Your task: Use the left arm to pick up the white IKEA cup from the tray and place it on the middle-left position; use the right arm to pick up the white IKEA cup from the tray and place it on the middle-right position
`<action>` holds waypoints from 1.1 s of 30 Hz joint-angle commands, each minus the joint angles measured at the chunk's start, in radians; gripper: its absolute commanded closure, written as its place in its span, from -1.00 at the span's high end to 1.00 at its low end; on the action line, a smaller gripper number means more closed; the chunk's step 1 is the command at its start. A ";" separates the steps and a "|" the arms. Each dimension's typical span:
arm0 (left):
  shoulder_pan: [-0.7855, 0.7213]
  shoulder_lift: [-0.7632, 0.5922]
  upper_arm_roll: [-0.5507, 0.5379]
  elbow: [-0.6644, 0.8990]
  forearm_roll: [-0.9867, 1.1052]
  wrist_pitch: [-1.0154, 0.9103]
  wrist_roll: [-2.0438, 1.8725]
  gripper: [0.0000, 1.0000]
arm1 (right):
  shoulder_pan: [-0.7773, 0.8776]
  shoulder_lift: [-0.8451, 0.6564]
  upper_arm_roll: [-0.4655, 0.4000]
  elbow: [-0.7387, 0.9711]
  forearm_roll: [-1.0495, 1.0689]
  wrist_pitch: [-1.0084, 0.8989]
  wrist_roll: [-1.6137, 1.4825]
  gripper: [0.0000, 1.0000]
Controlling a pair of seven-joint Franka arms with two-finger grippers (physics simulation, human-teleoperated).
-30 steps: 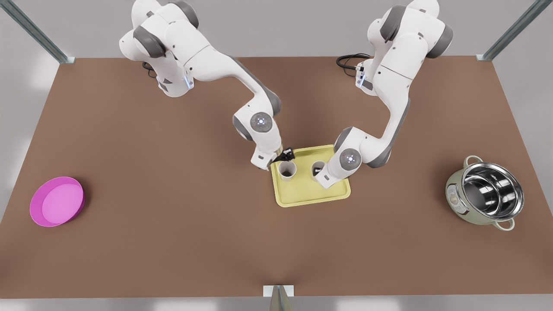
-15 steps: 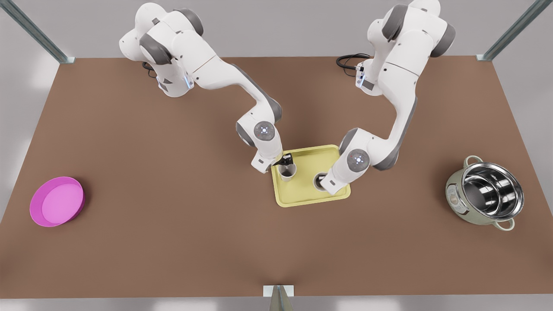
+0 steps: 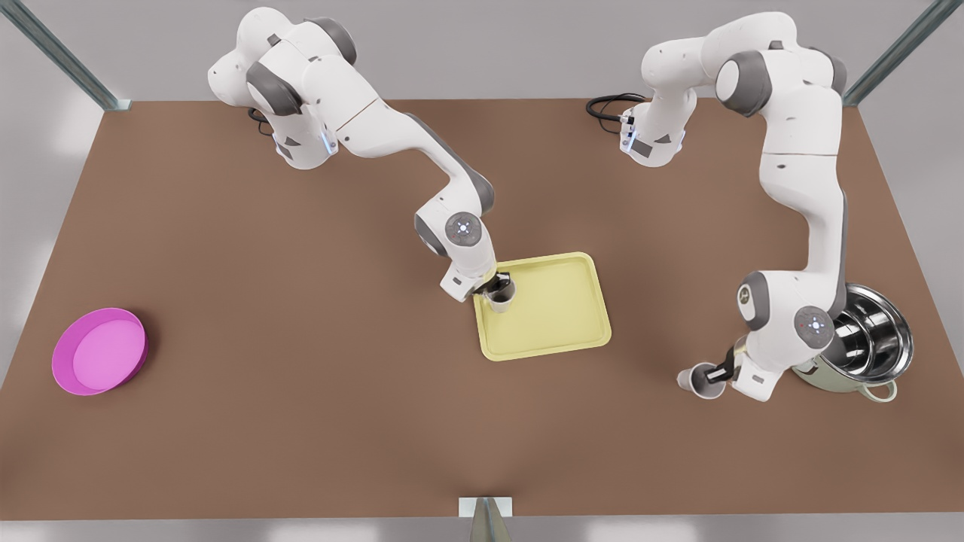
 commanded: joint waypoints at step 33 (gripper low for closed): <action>-0.008 -0.509 -0.032 0.011 -0.016 -0.640 0.395 1.00 | -0.490 0.065 -0.024 0.232 -0.078 -0.337 -0.997 -1.00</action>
